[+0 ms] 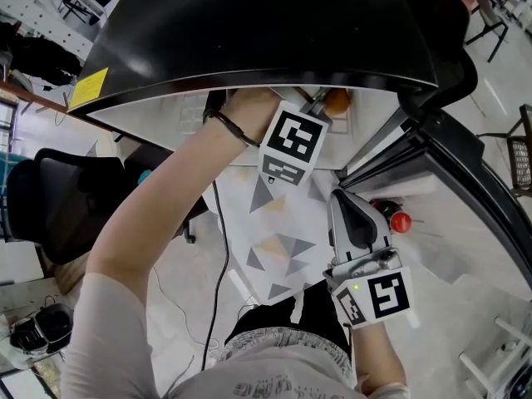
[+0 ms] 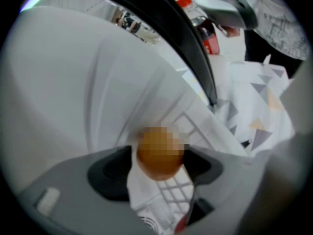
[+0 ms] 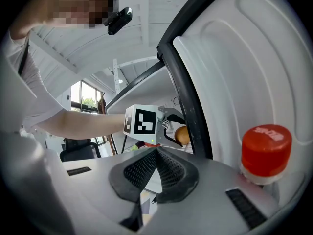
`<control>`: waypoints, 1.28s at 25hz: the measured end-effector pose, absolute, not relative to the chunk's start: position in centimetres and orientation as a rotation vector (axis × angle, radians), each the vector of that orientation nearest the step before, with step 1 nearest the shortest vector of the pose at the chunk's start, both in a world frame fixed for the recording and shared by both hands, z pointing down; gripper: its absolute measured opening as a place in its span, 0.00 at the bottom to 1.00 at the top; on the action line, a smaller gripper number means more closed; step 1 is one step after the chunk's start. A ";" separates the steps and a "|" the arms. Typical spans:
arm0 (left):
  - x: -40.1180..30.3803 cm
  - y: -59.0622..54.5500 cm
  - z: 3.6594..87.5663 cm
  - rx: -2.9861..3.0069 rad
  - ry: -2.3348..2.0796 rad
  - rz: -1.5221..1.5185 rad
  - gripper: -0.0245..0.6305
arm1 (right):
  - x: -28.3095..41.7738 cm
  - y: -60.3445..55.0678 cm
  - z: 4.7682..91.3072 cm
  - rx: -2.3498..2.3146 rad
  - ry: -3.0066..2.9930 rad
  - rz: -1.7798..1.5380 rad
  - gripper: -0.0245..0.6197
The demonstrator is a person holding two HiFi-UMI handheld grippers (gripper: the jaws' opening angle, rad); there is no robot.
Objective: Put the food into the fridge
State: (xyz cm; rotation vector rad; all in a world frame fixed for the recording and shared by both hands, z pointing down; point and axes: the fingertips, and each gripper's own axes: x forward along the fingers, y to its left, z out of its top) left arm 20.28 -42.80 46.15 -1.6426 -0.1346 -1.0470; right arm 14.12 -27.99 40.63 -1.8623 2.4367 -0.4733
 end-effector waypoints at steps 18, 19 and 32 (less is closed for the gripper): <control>17.2 -40.6 42.5 -1.950 0.023 -0.997 0.55 | 12.8 -26.8 38.5 -1.835 2.463 -0.425 0.04; 16.9 -40.3 42.1 -1.966 0.037 -0.988 0.54 | 12.7 -26.6 38.1 -1.837 2.463 -0.416 0.04; 13.8 -34.3 37.8 -2.132 0.224 -0.803 0.23 | 11.5 -24.0 34.8 -1.851 2.483 -0.323 0.04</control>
